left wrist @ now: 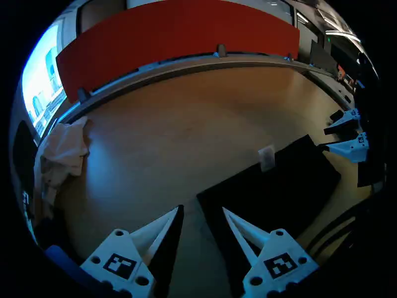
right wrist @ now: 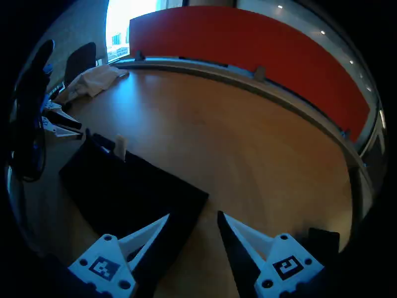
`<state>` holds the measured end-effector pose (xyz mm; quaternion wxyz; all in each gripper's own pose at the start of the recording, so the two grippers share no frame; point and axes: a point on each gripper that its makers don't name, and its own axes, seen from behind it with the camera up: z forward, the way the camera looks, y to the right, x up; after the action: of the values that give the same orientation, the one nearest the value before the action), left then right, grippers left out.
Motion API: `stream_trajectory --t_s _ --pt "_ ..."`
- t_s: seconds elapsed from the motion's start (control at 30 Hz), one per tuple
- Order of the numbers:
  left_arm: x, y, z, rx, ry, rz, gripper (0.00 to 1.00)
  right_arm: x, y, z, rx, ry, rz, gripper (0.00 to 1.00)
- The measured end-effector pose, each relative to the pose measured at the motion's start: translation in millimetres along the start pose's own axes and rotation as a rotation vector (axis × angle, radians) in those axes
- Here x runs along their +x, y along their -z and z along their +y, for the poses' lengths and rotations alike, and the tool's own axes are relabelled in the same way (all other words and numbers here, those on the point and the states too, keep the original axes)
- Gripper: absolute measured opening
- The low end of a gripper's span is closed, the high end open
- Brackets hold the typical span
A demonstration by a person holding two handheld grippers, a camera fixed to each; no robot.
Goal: Fold towel
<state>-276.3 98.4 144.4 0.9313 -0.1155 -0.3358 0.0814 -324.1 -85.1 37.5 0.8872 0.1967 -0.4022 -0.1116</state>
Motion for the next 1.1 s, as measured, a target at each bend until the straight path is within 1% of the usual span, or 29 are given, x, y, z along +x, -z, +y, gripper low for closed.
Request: stream_trajectory --t_s 0.03,0.1,0.17,0.23,0.3,0.37,0.7,0.9,1.1 --pt "1 1.0 0.2 -0.002 0.004 0.003 0.57 1 0.2 0 -0.002 -0.001 0.005 0.74" --pt "2 3.1 0.8 -0.008 0.012 0.007 0.67 4 0.6 1 -0.007 -0.004 0.014 0.88" --pt "1 4.5 2.0 -0.017 0.019 0.006 0.73 6 1.0 2 -0.009 -0.007 0.02 0.95" --pt "1 5.3 3.2 -0.024 0.022 0.006 0.87 7 1.5 2 -0.008 -0.008 0.024 0.95" --pt "1 6.1 4.2 -0.029 0.023 0.008 0.92 7 2.2 1 -0.005 -0.009 0.027 0.96" --pt "1 7.4 3.4 -0.026 0.023 0.012 0.94 7 3.2 0 -0.003 -0.01 0.027 0.96" --pt "-3 15.7 6.2 -0.024 0.028 0.013 0.95 0 13.6 -6 0.008 -0.012 0.027 0.96" --pt "-10 26.5 8.4 -0.015 0.041 0.023 0.95 -5 26.4 -9 0.011 -0.011 0.033 0.96" --pt "-21 39.4 10.3 -0.002 0.041 0.024 0.95 -16 38.9 -15 0.015 -0.019 0.033 0.96"
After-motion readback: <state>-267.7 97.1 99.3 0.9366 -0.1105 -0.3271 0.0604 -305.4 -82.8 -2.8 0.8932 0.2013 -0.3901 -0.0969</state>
